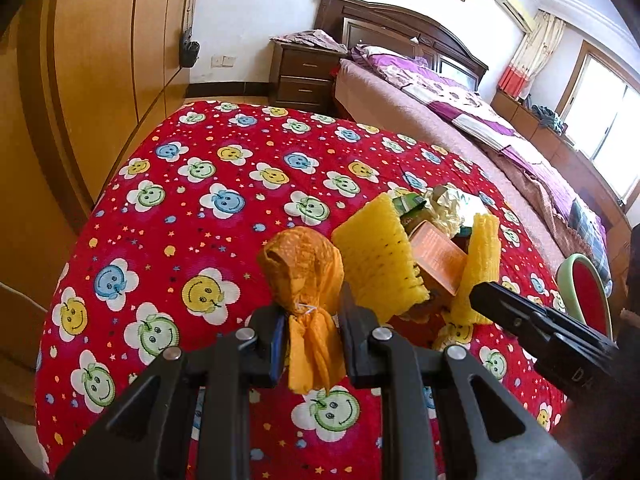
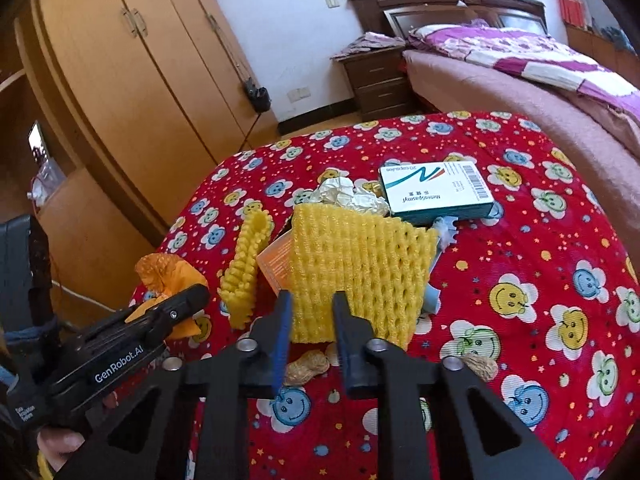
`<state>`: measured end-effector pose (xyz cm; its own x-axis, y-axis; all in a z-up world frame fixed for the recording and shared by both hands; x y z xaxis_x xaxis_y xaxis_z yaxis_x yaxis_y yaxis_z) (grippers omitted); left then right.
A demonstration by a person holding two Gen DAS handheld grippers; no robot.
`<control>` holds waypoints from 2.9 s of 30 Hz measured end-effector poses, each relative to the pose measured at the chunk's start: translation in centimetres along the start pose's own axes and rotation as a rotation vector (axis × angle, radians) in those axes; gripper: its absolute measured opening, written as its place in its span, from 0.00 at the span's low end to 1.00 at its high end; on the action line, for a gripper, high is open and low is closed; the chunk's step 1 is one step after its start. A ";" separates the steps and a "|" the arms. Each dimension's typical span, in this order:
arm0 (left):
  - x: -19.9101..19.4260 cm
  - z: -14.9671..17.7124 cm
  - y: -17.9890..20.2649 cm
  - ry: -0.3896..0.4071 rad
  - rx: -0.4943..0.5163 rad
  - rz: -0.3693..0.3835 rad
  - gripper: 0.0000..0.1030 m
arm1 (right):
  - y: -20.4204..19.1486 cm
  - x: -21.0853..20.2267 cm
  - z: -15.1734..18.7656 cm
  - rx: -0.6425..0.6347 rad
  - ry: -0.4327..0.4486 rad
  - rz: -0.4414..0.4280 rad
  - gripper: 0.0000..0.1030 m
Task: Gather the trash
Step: 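Grasp the orange paper with the left tool while the right tool grasps a yellow foam net, then carry both items over the red bucket and open both tools to drop them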
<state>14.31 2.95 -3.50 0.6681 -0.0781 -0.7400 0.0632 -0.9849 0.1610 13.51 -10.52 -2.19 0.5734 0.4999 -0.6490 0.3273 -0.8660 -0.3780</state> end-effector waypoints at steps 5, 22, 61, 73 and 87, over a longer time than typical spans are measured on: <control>-0.5 0.1 0.3 0.003 0.006 -0.001 0.22 | 0.1 -0.8 0.2 0.006 0.021 -0.014 0.02; -2.2 0.8 0.8 0.017 0.010 -0.003 0.22 | 0.7 -3.9 -0.3 0.049 0.091 -0.034 0.40; -5.6 0.5 4.4 0.036 0.035 0.113 0.22 | 3.3 -10.1 0.7 0.123 0.221 -0.020 0.12; -6.9 1.4 11.5 -0.001 0.117 0.224 0.22 | 7.2 -17.0 2.1 0.189 0.331 0.011 0.12; -6.8 2.7 22.6 -0.030 0.291 0.371 0.22 | 14.6 -24.1 4.3 0.313 0.455 0.162 0.12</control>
<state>9.26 -19.17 3.40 0.5847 -0.4329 -0.6861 -0.3889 -0.8918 0.2313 1.20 -35.20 5.07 0.8858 0.2483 -0.3920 0.0094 -0.8542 -0.5198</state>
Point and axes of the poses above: each gripper's, at about its wrist camera, not at the fingertips, and x roughly the way its jaws point, y to its right, z to its underside, the point moved 7 cm from there along x, roughly the way its jaws point, and after that the axes turned 5 degrees about -z, right-handed, at the moved point
